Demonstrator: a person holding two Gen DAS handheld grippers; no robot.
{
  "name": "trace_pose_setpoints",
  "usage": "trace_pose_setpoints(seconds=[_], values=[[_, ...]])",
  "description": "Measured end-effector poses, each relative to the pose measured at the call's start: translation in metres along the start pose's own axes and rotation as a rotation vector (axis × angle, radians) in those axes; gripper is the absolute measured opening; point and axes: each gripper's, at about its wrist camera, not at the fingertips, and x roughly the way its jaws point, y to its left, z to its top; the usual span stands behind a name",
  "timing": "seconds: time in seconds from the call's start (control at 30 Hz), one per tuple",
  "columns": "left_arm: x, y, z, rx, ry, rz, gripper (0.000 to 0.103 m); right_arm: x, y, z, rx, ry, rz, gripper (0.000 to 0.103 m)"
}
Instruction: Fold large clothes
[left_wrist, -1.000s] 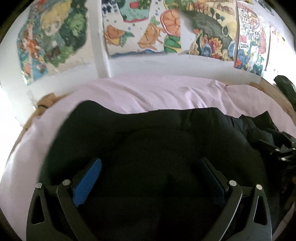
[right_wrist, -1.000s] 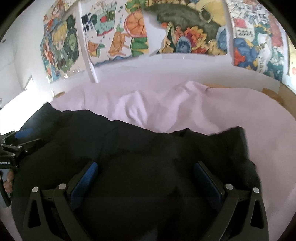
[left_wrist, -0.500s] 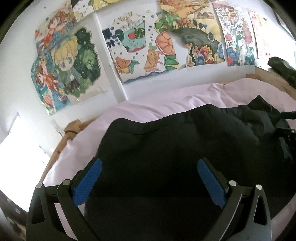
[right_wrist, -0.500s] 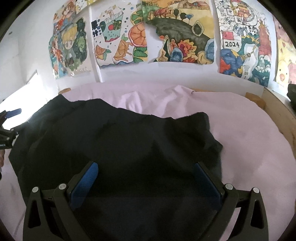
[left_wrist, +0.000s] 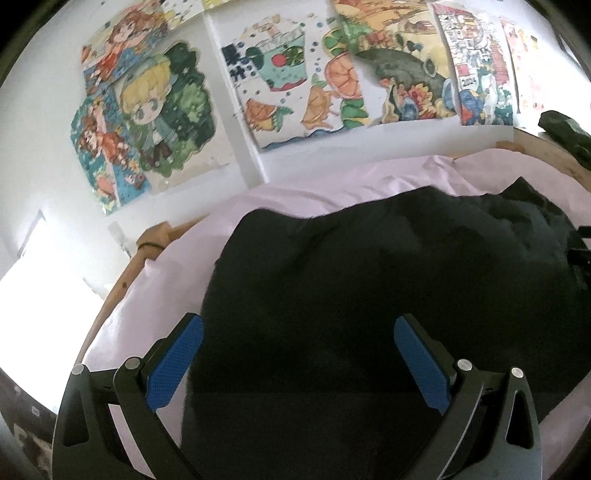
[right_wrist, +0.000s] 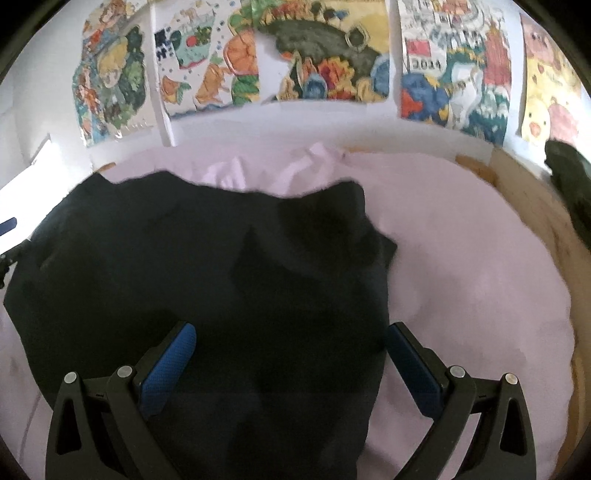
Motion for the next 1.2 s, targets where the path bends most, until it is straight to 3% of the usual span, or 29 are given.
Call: trace_pose_setpoints(seconds=[0.17,0.37,0.63,0.93,1.1,1.2], values=[[0.002,0.036,-0.016,-0.066,0.038,-0.006,0.102,0.01,-0.013,-0.012,0.056,0.048,0.041,0.103],[0.019,0.078,-0.035,-0.215,0.128,-0.081,0.102,0.024,-0.027,-0.015,0.103,0.086,0.143,0.103],[0.049,0.116,-0.04,-0.422,0.233,-0.394,0.102,0.038,-0.047,-0.01,0.103,0.136,0.314,0.103],[0.088,0.127,-0.021,-0.439,0.349,-0.592,0.102,0.063,-0.061,-0.005,0.162,0.234,0.498,0.103],[0.112,0.128,-0.016,-0.475,0.377,-0.693,0.102,0.071,-0.066,-0.004,0.167,0.218,0.553,0.103],[0.115,0.124,-0.015,-0.44,0.376,-0.698,0.102,0.072,-0.066,-0.009,0.168,0.2,0.554,0.103]])
